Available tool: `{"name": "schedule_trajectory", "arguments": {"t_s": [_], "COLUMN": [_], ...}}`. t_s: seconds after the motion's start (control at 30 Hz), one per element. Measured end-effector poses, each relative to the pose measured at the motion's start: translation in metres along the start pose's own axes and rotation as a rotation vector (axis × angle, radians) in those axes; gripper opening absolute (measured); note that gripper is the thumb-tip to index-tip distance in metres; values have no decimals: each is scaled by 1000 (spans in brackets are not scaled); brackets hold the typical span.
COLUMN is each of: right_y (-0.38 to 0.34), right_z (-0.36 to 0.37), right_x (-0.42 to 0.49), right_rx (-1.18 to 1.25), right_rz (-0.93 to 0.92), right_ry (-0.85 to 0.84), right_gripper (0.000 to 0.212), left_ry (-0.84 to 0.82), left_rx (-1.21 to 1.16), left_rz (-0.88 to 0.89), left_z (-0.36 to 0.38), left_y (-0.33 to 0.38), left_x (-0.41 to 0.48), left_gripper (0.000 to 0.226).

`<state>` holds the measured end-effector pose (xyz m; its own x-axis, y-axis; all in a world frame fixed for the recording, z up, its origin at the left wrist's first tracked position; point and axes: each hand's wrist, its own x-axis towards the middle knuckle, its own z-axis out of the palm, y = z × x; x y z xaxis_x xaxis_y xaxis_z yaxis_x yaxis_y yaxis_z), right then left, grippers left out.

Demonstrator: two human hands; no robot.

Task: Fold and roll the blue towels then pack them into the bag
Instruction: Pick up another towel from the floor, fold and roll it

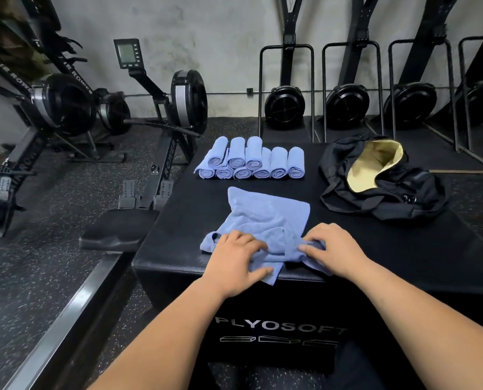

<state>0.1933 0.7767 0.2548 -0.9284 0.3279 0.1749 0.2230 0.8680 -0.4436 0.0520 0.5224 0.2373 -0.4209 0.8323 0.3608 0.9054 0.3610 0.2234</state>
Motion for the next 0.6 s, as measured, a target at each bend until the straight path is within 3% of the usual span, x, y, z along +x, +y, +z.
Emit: {"name": "schedule_trajectory", "arguments": {"t_s": [0.07,0.17,0.3,0.37,0.5,0.6], "right_y": [-7,-20,-29,-30,-41,-52], "right_z": [-6,-15,-19,-19,-19,-18], "right_x": [6,18,27,28,30,33], "right_rx": [183,354,448,488,532,488], "right_rz": [46,86,83,83,90,85], "right_ry": [112,116,82,80,99,99], "right_gripper": [14,26,31,33,50,53], "left_ry": [56,118,240,202,38,94], "left_rx": [-80,-221,-471,-660,-833,-842], "left_rz": [-44,-105,-290,-389,-390,-422], "left_z": [0,-5,-20,-29,-40,-41], "left_y": [10,25,34,32,28,28], "left_x": [10,30,54,60,63,65], "left_gripper": [59,62,16,5,30,25]}}
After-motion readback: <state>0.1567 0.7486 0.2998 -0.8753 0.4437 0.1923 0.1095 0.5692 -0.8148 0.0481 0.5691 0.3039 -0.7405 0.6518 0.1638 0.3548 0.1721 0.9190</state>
